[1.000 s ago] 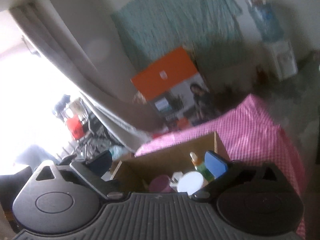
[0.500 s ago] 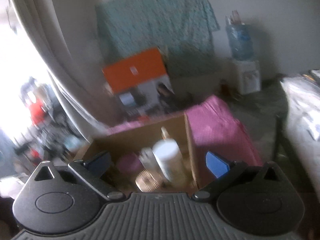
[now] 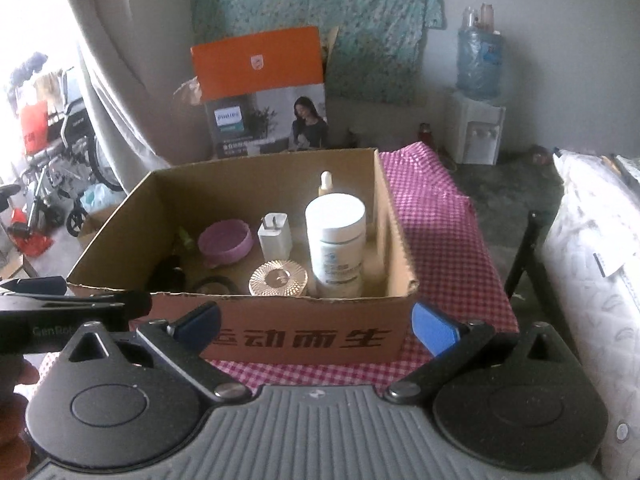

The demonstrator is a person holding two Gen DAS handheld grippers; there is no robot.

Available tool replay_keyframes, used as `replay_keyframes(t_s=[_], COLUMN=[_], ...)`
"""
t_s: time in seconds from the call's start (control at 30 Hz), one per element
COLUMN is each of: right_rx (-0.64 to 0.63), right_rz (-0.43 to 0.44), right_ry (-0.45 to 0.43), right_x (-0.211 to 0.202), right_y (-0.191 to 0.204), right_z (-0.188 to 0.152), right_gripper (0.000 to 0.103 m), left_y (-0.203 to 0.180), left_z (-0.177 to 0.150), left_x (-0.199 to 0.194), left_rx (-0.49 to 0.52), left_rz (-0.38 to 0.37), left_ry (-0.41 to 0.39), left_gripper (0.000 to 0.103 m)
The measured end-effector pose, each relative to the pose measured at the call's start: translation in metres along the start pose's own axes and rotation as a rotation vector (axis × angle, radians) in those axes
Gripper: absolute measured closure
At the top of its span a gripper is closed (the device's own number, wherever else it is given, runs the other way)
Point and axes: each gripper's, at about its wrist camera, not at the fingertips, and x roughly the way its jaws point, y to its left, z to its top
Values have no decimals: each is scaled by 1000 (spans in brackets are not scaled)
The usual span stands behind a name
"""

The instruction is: Organize rigid objects

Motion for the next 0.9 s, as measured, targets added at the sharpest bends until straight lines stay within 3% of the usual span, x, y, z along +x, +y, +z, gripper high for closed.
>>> replay_keyframes(t_s=[0.3,0.9], right_rx=[-39,-30], right_rz=[-56,-63], right_ry=[-6,11], right_x=[10,20], right_y=[16,19], right_z=[5,10], right_gripper=[0,0], left_y=[11,19], left_z=[2,6], left_x=[0,6], left_rx=[-9,-15], left_rz=[16,31], left_ry=[-7,5], left_gripper=[0,0])
